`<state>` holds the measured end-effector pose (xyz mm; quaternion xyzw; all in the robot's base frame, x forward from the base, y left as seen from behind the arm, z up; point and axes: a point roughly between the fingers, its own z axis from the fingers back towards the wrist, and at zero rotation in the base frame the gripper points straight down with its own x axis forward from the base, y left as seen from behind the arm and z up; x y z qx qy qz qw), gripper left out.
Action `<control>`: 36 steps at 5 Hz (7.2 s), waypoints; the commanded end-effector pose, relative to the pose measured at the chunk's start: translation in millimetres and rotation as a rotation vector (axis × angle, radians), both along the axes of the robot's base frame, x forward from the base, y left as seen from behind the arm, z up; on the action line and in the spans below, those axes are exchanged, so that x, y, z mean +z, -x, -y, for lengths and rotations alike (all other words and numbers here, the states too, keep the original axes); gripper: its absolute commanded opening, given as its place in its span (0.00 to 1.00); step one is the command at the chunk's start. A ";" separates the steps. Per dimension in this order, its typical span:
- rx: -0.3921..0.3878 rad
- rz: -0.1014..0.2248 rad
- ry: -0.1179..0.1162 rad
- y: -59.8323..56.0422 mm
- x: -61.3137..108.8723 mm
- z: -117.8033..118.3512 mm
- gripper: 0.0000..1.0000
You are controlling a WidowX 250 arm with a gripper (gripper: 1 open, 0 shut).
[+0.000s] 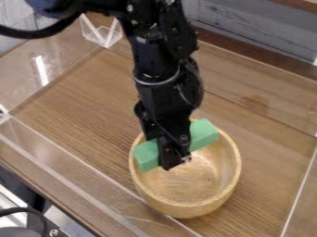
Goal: Remove the green block from inside the brown bowl and put it on the table
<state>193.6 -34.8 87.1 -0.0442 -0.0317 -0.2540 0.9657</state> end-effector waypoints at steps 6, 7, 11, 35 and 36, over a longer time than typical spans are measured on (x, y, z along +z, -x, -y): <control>-0.015 0.096 -0.030 -10.8 18.5 -48.0 0.00; -0.020 0.097 -0.032 -10.3 14.7 -49.7 0.00; -0.032 0.085 -0.040 -5.2 1.5 -55.6 1.00; -0.043 0.134 0.032 -34.8 -41.4 -73.8 1.00; -0.051 0.138 0.033 -37.8 -44.1 -74.7 1.00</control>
